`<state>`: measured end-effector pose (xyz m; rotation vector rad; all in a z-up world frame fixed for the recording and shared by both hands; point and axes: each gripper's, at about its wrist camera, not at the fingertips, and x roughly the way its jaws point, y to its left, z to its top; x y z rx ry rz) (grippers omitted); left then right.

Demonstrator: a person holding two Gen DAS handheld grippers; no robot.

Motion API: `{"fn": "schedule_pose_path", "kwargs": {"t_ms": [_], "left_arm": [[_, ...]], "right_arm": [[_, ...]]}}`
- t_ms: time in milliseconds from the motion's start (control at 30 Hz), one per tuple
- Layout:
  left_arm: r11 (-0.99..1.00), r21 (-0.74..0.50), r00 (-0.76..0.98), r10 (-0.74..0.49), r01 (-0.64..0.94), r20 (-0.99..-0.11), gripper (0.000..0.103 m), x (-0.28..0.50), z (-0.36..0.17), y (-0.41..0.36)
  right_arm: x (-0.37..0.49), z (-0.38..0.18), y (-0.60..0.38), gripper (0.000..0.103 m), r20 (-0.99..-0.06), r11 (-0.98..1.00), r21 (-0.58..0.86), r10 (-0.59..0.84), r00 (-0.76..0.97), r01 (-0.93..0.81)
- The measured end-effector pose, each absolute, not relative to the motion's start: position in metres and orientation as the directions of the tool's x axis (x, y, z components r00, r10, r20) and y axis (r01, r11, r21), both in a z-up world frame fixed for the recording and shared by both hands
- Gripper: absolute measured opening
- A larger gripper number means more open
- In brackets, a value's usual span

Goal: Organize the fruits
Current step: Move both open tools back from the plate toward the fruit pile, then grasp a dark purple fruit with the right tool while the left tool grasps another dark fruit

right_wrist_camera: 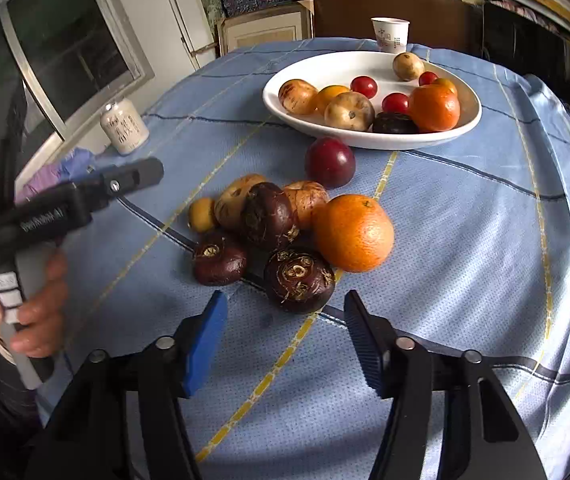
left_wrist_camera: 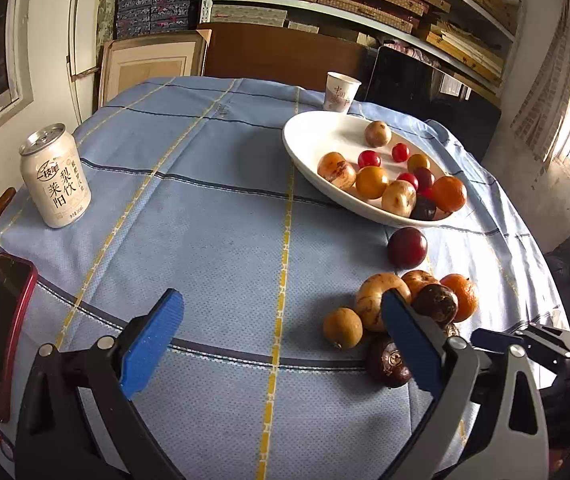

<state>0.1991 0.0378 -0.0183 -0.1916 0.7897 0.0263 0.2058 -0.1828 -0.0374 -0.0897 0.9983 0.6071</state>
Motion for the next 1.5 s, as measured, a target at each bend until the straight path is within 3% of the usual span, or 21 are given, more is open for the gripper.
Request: {"fn": "schedule_pose_path", "kwargs": {"t_ms": [567,700,900,1067,1233,1333,1400,1500], "left_arm": [[0.983,-0.161,0.717,-0.051,-0.085,-0.695,0.097,0.192,-0.013,0.035],[0.984,-0.154,0.718,-0.045,-0.088,-0.694,0.097,0.191,-0.013,0.035],[0.983,-0.158,0.711,-0.048,-0.090,-0.702,0.097,0.190,-0.016,0.038],[0.994,-0.105,0.707,-0.077,0.003,-0.704,0.097,0.183,-0.021,0.017],[0.971,-0.068,0.679,-0.209,0.228,-0.703,0.097,0.167,-0.023,-0.017],[0.949,-0.027,0.670,-0.242,0.314,-0.702,0.085,0.158,-0.026,-0.035],[0.937,-0.014,0.645,-0.252,0.350,-0.721,0.067,0.158,-0.031,-0.043],[0.932,-0.051,0.600,-0.273,0.359,-0.752,0.054,0.166,-0.038,-0.043]], "right_arm": [[0.210,-0.054,-0.155,0.055,-0.815,0.870,0.008,0.291,0.501,-0.492],[0.210,-0.053,-0.156,0.043,-0.814,0.869,0.011,0.295,0.500,-0.495],[0.208,-0.050,-0.163,0.043,-0.824,0.867,0.046,0.314,0.472,-0.496],[0.206,-0.033,-0.181,0.043,-0.786,0.866,0.120,0.382,0.486,-0.485],[0.213,-0.027,-0.198,0.043,-0.772,0.887,0.152,0.383,0.508,-0.437],[0.217,-0.028,-0.203,0.043,-0.774,0.890,0.174,0.388,0.500,-0.421],[0.216,-0.028,-0.201,0.043,-0.773,0.891,0.165,0.383,0.506,-0.423],[0.213,-0.027,-0.200,0.043,-0.770,0.890,0.149,0.378,0.514,-0.431]]}}
